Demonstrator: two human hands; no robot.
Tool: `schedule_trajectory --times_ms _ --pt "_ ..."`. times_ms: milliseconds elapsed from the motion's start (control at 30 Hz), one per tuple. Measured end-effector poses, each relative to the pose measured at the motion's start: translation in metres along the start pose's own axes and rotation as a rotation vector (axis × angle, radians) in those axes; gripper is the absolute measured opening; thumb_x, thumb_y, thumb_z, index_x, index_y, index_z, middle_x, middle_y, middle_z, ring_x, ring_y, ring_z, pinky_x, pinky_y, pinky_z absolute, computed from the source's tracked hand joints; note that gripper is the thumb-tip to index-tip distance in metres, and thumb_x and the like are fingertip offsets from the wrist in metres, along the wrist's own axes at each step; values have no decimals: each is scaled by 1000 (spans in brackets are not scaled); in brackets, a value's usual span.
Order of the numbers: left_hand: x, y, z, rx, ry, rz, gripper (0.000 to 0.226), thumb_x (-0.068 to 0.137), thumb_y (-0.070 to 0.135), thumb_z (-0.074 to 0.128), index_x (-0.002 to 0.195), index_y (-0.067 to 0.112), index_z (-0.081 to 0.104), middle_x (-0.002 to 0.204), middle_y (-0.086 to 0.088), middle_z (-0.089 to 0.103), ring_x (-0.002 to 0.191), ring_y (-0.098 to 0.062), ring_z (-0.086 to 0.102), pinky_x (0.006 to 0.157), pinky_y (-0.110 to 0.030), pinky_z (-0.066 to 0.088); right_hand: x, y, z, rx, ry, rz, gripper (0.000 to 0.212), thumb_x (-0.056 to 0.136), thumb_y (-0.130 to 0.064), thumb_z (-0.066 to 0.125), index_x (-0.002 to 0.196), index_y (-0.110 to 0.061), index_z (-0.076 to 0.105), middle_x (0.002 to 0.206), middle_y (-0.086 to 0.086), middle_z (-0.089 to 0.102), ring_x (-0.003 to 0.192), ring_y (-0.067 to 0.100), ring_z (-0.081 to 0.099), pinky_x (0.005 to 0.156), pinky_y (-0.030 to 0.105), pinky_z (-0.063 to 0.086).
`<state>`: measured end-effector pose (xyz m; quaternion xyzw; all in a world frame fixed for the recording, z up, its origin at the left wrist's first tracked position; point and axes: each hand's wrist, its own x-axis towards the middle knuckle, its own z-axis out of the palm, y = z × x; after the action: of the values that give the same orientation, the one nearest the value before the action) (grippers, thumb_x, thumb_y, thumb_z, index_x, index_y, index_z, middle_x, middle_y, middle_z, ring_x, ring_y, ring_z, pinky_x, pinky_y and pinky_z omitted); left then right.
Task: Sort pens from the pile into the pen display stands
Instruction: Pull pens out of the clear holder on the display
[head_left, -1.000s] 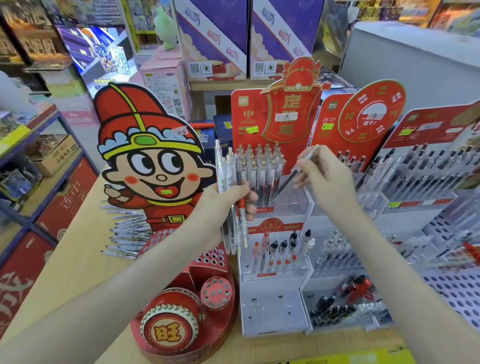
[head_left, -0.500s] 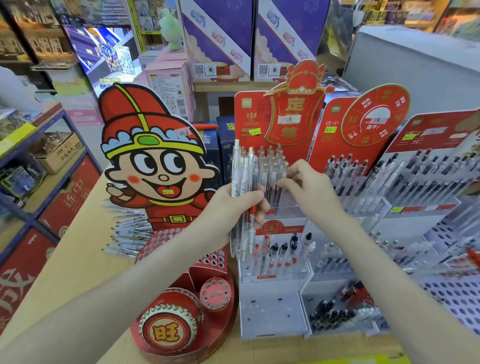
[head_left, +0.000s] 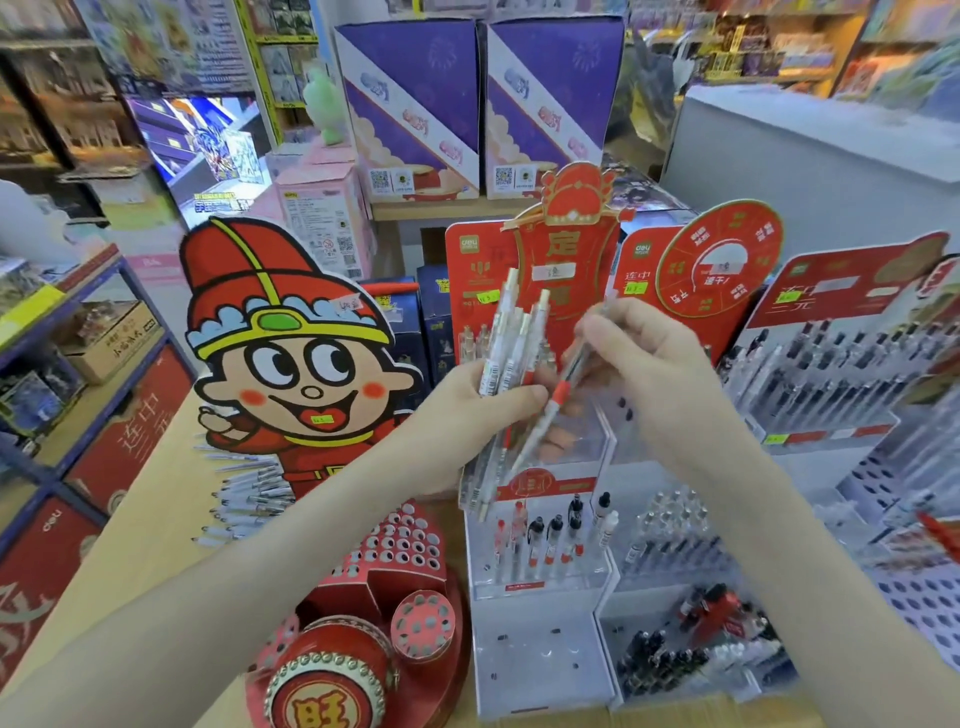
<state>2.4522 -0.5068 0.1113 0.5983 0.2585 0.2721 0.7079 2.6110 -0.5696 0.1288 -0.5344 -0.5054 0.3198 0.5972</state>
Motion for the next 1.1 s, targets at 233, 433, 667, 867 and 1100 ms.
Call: schedule_trajectory --times_ms 233,433,667,867,1100 --pt "3 5 -4 178 78 33 9 96 1 50 95 5 58 64 -10 64 45 -18 51 46 -28 47 6 -9 -26 187 159 -65 14 98 -12 44 90 -9 55 74 4 64 67 15 65 57 23 54" --pt "8 4 1 212 49 27 4 91 7 59 95 7 58 77 -9 69 51 -16 51 49 -25 47 8 -2 -24 205 181 -67 9 97 -11 48 94 -9 56 81 7 65 74 15 65 65 23 54" --pt "10 10 0 299 177 118 3 91 4 61 88 4 61 58 -3 63 46 -15 49 44 -27 46 -1 2 -20 -1044 202 -791 34 83 -30 64 113 -15 60 116 2 56 112 18 40 94 33 27" --pt "9 14 4 249 108 87 12 74 19 70 78 8 65 64 -8 65 46 -14 49 45 -25 43 4 16 -15 -1276 19 -1058 11 92 -14 58 97 -8 66 85 4 64 79 24 54 70 32 38" --pt "9 17 2 165 123 100 9 89 7 59 96 3 62 75 -10 70 48 -14 52 45 -24 45 14 24 -18 -1231 61 -1041 10 92 -10 60 95 -2 66 85 8 63 77 24 54 70 31 45"
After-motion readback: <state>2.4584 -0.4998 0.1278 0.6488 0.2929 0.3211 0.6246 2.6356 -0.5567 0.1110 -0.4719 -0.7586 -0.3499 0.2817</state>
